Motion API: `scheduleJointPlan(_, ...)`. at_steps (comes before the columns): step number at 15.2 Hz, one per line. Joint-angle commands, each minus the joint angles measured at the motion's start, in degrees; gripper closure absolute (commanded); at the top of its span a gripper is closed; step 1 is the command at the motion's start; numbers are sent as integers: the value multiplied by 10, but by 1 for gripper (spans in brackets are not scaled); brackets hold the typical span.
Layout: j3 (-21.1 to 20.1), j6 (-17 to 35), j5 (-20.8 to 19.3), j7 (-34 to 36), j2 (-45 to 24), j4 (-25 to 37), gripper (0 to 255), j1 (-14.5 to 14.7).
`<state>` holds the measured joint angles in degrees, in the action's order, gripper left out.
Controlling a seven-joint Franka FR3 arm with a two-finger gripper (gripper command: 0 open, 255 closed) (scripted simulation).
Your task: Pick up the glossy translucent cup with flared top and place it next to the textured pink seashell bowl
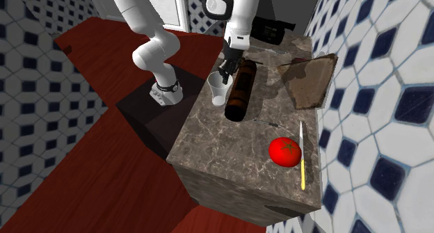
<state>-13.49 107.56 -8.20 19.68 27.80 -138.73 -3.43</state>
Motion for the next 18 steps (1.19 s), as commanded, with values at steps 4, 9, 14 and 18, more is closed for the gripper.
scheduleJointPlan(4, 3, -38, 1, -9, 6, 33, 255, 0)
scheduleJointPlan(9, 4, -76, 2, -17, 10, 68, 255, -1)
scheduleJointPlan(14, 6, -113, 2, -25, 10, 106, 255, -2)
scheduleJointPlan(18, 7, -143, 1, -30, 7, 139, 255, -4)
